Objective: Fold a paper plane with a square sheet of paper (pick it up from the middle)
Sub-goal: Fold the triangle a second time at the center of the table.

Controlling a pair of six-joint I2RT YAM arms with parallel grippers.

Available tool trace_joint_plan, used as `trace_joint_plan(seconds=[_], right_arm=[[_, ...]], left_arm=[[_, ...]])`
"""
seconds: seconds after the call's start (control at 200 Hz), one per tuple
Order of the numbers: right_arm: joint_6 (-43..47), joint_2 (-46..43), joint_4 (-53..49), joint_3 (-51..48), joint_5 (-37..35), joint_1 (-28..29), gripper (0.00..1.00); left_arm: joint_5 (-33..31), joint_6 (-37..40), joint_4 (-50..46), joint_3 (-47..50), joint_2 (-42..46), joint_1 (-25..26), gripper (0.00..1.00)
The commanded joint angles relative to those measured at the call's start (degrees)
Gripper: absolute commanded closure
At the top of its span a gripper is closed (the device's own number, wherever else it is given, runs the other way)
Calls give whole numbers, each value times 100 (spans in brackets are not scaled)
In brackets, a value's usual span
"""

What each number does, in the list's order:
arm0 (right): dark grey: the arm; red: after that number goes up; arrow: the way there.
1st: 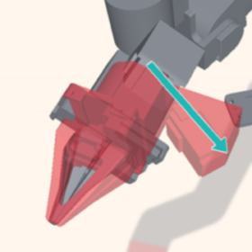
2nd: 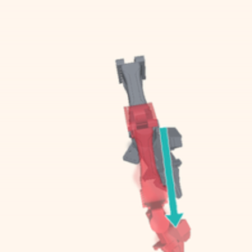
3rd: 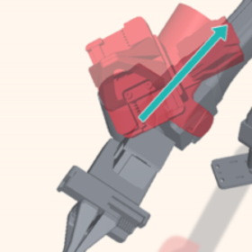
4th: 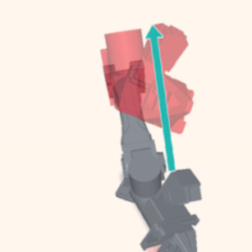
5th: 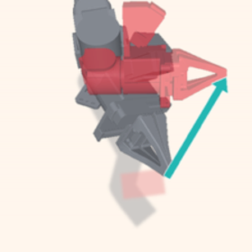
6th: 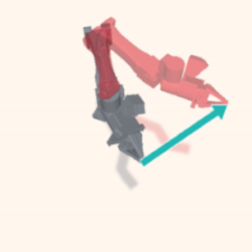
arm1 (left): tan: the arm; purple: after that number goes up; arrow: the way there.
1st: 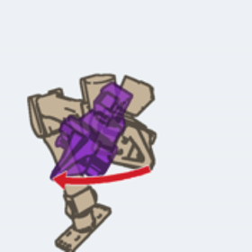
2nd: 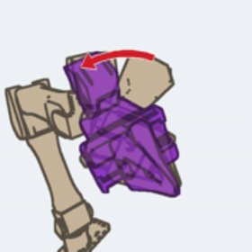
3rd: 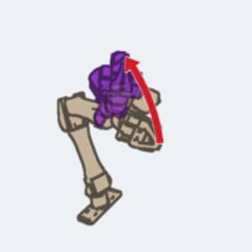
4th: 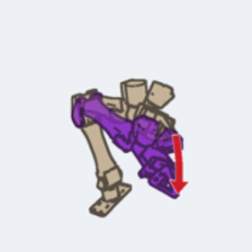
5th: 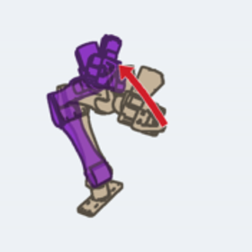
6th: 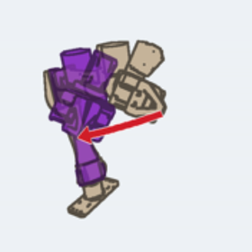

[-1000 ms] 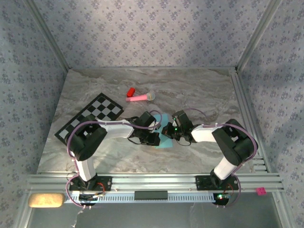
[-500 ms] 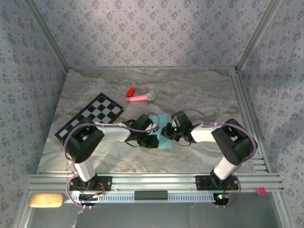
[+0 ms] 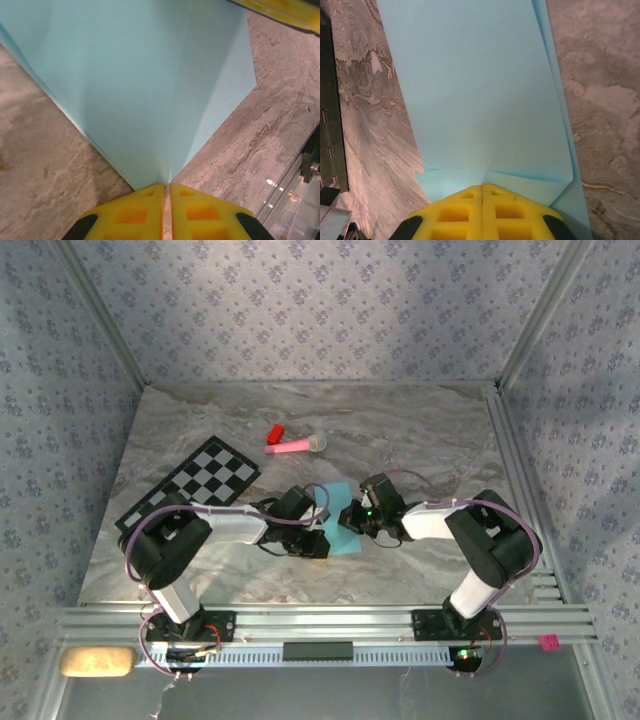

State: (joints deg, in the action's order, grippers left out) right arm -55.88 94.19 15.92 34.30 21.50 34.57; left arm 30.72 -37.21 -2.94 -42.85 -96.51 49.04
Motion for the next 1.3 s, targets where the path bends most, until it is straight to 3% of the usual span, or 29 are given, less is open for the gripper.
trace_joint_plan(seconds=[0.0, 0.23, 0.405, 0.67, 0.96, 1.294], right_arm=[[111, 267, -748, -233, -462, 11, 99], [104, 249, -748, -229, -471, 33, 99], [81, 241, -723, -244, -484, 58, 99], [51, 234, -700, -240, -496, 76, 99], [51, 188, -661, -211, -446, 76, 99], [386, -759, -942, -97, -447, -69, 98]], left_arm=[[300, -78, -351, 85, 244, 72, 87], [303, -345, 153, -24, 839, -197, 85], [353, -333, 187, -326, 507, -454, 85], [470, -165, 175, -772, -267, -423, 90], [-100, 128, -415, -631, -870, -195, 99], [-459, 358, -601, -11, -679, -94, 100]])
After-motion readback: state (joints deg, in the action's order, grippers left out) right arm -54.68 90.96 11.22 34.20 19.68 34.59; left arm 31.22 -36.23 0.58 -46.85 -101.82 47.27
